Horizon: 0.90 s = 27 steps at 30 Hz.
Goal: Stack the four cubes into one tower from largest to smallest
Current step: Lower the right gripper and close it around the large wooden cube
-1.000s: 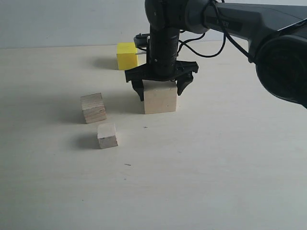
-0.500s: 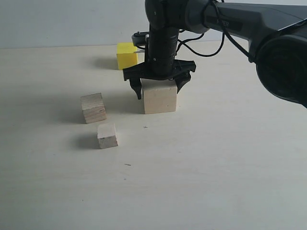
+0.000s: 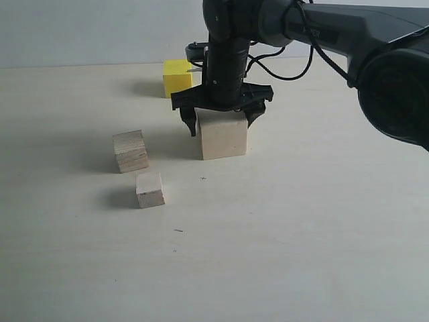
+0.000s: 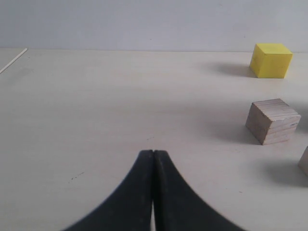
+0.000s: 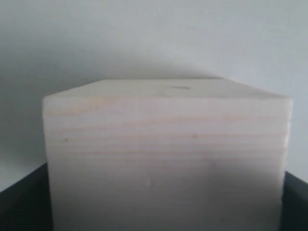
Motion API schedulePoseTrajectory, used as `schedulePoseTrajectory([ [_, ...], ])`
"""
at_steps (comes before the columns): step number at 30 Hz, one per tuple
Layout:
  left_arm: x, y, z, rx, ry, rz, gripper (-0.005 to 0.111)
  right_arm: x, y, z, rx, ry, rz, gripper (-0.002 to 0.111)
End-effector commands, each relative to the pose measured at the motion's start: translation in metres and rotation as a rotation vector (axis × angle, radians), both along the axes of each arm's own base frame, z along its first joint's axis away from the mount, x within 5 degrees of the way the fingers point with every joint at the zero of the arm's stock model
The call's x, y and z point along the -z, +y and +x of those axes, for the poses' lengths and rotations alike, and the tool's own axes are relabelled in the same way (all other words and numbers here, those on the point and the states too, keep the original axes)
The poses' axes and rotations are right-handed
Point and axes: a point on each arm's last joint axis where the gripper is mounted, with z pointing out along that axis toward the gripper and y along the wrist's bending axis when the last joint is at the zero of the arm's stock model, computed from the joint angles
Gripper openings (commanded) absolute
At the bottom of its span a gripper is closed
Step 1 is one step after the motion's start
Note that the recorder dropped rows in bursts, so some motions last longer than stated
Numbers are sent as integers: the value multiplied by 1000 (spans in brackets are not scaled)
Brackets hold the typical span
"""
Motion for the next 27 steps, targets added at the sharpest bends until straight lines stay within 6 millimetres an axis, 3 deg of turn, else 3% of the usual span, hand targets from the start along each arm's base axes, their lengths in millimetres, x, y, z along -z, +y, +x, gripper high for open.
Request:
schedulePoseTrajectory([
  [1, 0, 0, 0, 3, -14, -3, 0, -5, 1, 3, 1, -30, 19, 89],
  [8, 0, 0, 0, 3, -14, -3, 0, -5, 1, 3, 1, -30, 19, 88],
  [12, 0, 0, 0, 3, -14, -3, 0, -5, 1, 2, 1, -25, 15, 80],
  [19, 0, 0, 0, 3, -14, -3, 0, 3, 0, 1, -51, 2, -10, 44],
  [24, 0, 0, 0, 3, -14, -3, 0, 0, -1, -2, -116, 25, -24, 2],
  [27, 0, 0, 0, 3, -14, -3, 0, -9, -2, -4, -139, 21, -23, 0],
])
